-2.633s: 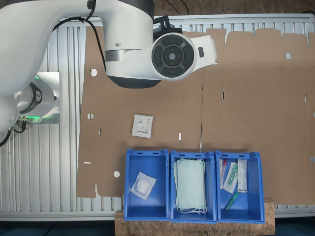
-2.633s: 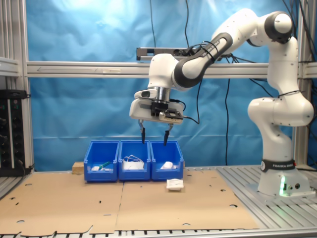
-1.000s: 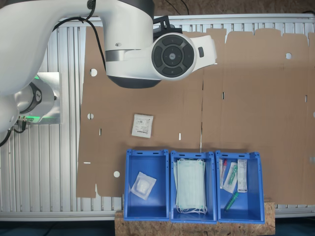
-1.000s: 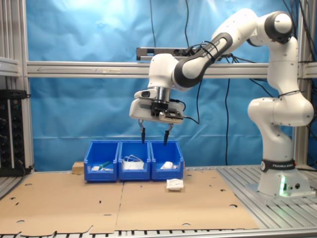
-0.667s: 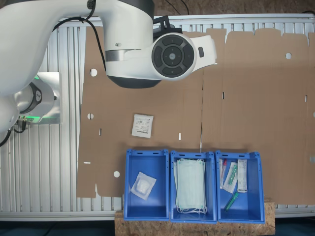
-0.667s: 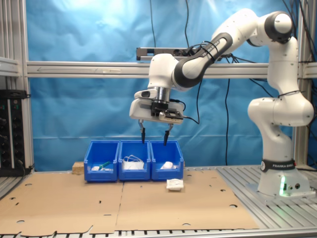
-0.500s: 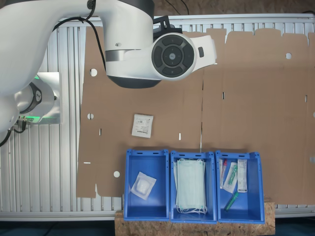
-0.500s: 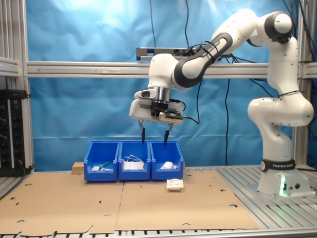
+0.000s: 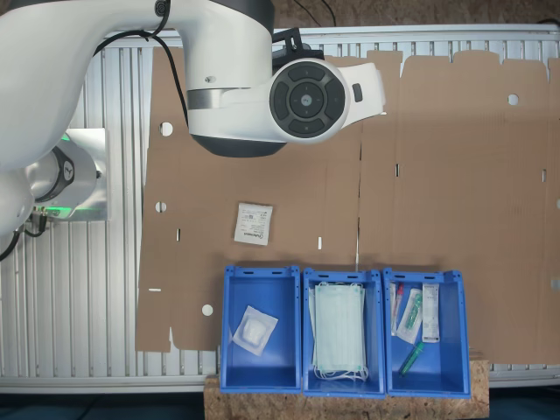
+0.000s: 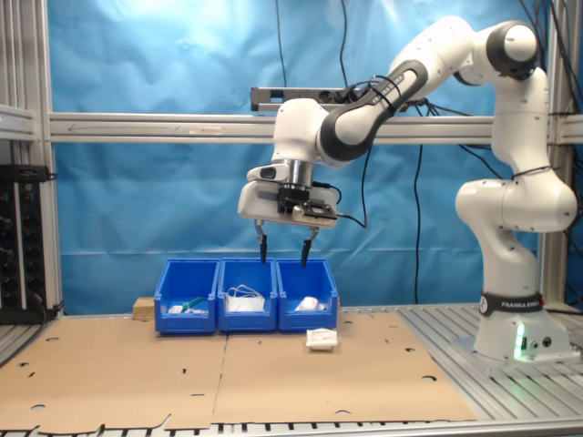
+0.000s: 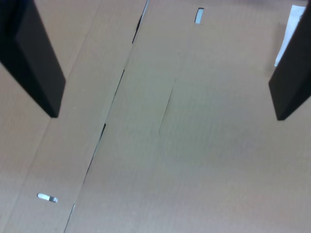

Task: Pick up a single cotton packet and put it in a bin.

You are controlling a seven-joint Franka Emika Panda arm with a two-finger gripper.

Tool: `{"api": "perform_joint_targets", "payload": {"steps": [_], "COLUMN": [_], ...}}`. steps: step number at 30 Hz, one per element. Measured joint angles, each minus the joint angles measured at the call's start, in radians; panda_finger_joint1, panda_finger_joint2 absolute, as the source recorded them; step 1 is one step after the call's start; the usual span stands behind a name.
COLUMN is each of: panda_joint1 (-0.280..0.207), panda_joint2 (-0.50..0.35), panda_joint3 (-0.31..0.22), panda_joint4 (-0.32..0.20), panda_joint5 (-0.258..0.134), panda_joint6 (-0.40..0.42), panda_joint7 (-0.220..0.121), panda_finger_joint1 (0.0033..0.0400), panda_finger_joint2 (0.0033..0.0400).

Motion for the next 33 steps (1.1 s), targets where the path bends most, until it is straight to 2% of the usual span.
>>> {"api": "perform_joint_targets", "payload": {"steps": [19, 29, 33], "panda_joint1": [0.0, 0.0, -0.004], "panda_joint2": [0.0, 0.0, -0.001], "panda_joint3": [-0.009, -0.06, -0.086], "panda_joint4": [-0.005, -0.048, -0.074], "panda_joint5": [0.0, -0.002, -0.023], "panda_joint6": [0.0, 0.0, 0.0], "panda_joint7": [0.0, 0.0, 0.0], "panda_finger_joint1": [0.04, 0.04, 0.04], "panda_finger_joint2": [0.04, 0.04, 0.04]}}
